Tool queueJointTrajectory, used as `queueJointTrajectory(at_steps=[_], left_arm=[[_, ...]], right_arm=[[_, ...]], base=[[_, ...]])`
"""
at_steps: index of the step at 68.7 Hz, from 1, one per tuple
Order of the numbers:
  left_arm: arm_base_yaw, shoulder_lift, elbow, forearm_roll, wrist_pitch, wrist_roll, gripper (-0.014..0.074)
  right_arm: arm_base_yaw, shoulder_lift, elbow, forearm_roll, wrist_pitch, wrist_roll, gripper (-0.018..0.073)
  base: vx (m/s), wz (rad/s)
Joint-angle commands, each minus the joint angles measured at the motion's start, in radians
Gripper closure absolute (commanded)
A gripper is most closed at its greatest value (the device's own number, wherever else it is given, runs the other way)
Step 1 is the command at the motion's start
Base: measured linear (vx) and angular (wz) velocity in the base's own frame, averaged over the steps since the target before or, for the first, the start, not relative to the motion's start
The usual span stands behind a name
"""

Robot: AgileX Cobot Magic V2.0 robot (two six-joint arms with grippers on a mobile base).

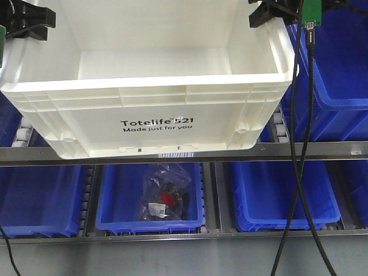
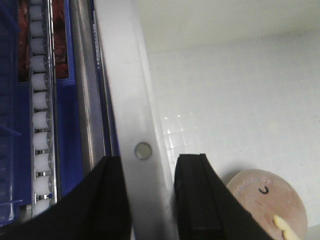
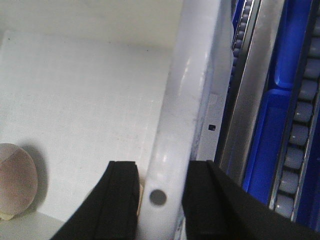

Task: Place moving items into box and shelve
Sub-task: 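Push the crate with both grippers forward onto the shelf roller lane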

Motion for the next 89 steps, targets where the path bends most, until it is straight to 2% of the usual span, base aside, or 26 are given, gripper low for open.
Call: queueJointTrajectory(at_steps=[1, 26, 43, 61, 71, 89], left_arm=[[-0.017, -0.032, -0.04, -0.034, -0.183, 0.023, 0.0613], [-0.017, 0.017, -0.04, 0.07, -0.241, 0.014, 0.0613], [-0.017, 0.054, -0.04, 0.07, -0.293, 0.013, 0.0613], [-0.014, 0.084, -0.04, 0.073, -0.368, 0.013, 0.0613], [-0.014, 0.103, -0.04, 0.12, -0.413, 0.013, 0.0613], [-0.014, 0.146, -0.04, 0.121, -0.468, 0.012, 0.0613]], right_arm=[[0.008, -0.076, -0.04, 0.158, -0.154, -0.06, 0.057], [0.008, -0.021, -0.04, 0.224, -0.178, -0.076, 0.057], [0.008, 0.028, -0.04, 0.229, -0.199, -0.119, 0.057], [0.008, 0.054, -0.04, 0.229, -0.284, -0.15, 0.057], [0.008, 0.059, -0.04, 0.266, -0.314, -0.185, 0.057], [0.008, 0.087, -0.04, 0.331, -0.351, -0.231, 0.057]], base=[[0.0, 0.0], [0.0, 0.0], [0.0, 0.0], [0.0, 0.0], [0.0, 0.0], [0.0, 0.0]])
